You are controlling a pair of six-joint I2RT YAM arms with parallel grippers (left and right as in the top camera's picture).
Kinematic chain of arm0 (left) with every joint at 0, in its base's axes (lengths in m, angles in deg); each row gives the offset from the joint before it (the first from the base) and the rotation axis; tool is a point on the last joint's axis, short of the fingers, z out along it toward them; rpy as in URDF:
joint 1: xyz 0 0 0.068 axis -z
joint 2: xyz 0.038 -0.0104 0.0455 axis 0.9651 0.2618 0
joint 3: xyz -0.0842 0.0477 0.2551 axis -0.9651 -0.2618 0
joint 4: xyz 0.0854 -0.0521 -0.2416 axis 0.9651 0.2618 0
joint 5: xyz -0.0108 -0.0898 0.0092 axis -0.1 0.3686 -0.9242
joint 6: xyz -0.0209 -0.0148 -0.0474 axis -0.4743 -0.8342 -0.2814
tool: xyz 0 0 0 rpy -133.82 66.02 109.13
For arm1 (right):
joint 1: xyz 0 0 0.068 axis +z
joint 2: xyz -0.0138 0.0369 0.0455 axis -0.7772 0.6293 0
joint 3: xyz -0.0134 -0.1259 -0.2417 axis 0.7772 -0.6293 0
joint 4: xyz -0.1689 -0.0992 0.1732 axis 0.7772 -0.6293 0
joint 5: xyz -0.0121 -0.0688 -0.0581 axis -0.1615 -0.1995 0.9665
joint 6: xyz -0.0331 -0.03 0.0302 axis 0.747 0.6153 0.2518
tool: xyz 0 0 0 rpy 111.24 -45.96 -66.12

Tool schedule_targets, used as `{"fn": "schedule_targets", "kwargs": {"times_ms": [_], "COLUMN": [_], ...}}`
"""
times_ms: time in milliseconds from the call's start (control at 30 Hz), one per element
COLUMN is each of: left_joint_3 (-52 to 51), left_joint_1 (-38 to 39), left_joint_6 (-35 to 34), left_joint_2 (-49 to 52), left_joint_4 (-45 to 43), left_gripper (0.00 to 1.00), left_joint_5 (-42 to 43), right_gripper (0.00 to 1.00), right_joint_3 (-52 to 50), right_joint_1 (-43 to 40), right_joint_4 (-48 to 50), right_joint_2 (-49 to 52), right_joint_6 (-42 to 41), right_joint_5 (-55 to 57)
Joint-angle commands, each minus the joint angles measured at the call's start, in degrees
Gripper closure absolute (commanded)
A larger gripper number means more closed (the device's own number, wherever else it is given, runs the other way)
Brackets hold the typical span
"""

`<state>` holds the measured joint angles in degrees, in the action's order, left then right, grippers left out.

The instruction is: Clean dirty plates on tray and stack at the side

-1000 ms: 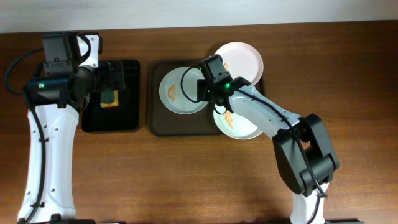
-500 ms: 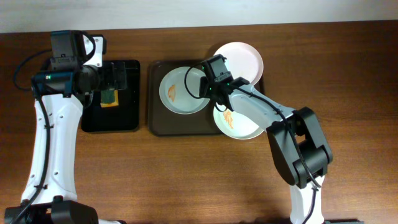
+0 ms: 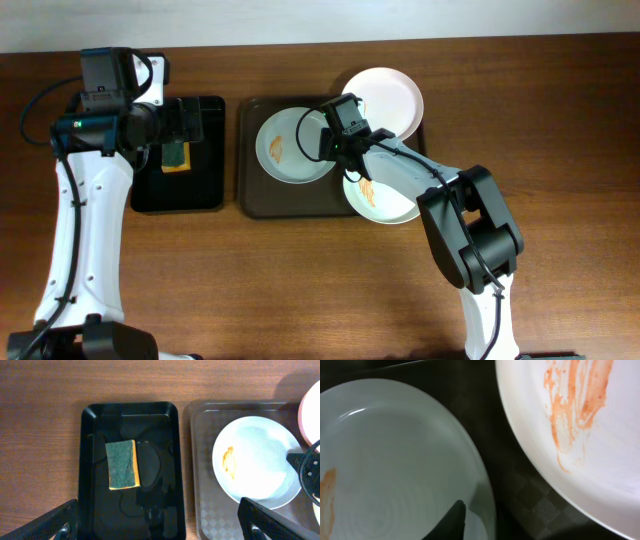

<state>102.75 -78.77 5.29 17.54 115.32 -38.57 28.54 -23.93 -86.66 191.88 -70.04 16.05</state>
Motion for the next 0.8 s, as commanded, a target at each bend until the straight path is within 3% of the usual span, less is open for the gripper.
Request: {"fn": "schedule_targets", "kwargs": {"times_ms": [0,100,300,467,700,767], "left_joint_3": [1.31,1.31,1.31,1.31,1.31,1.31], "left_joint_1": [-0.26,-0.76,-2.62,-4.13,-4.11,-4.13], "left_joint_6": [-0.94,-0.98,-0.96,0.0,4.31,4.37], "left_joint_2": [3.76,6.56,12.7,18.82,24.98,26.21], "left_joint_4": [-1.31,-3.19,-3.34,-4.26,-9.25,-11.21], "left_gripper": [0.01,0.01,0.02,0.16,0.18,0.27], "left_joint_5": [-1.05,-1.31,-1.46,-1.44,-1.9,-2.97], "right_gripper": [0.84,0.93,0.96,0.96,0.96,0.96], "right_joint_3": [0.94,0.94,0.94,0.94,0.94,0.94], "right_joint_1": [-0.02,-0.02,-0.04,-0.04,-0.04,-0.04], "right_joint_4": [-0.02,-0.02,-0.02,-0.26,-0.76,-0.9], "right_joint_2": [1.22,1.22,1.22,1.22,1.22,1.22], "right_joint_6": [-0.04,-0.09,-0.04,-0.02,-0.02,-0.02], "right_joint_5": [-0.66,-1.88,-2.54,-2.75,-2.78,-2.78]}}
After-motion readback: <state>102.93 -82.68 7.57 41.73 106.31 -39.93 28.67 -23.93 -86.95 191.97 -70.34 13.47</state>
